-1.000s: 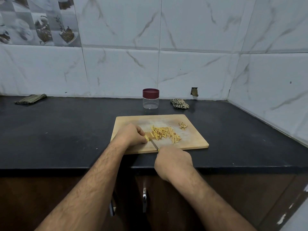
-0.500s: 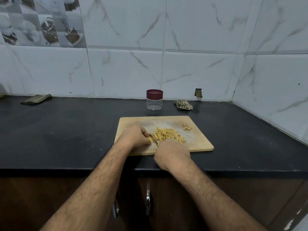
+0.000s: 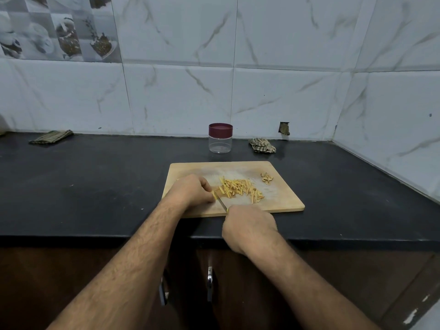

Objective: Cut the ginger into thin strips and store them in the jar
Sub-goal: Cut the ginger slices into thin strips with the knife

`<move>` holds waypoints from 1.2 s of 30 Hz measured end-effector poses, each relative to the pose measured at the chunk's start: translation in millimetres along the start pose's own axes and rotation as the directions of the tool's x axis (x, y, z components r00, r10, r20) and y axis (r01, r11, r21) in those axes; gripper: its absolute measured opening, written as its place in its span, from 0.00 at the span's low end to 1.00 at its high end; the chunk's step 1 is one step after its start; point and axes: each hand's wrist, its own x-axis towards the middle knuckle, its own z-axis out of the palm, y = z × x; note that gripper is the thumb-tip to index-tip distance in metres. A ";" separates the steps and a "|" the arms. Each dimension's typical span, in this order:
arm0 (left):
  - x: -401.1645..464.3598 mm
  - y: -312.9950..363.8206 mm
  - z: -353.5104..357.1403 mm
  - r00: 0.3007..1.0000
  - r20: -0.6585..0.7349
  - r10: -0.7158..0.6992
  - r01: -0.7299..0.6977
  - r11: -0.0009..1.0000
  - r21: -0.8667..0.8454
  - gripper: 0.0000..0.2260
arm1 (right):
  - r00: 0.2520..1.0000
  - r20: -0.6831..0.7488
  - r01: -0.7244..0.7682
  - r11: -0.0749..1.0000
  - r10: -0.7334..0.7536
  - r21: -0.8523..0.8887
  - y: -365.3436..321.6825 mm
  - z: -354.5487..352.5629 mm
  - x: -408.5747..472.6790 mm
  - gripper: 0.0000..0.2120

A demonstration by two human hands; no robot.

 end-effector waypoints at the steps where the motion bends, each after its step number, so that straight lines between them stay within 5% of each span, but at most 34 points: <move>1: -0.4 0.1 0.4 1.000 -0.002 0.003 -0.003 1.000 0.001 0.05 | 1.000 0.001 -0.013 1.000 0.013 0.008 3.4 2.6 -4.2 0.14; 36: -7.3 0.1 0.9 1.000 -0.021 0.011 -0.011 1.000 -0.025 0.06 | 0.998 -0.049 -0.044 0.998 0.047 0.050 0.8 5.1 -8.3 0.14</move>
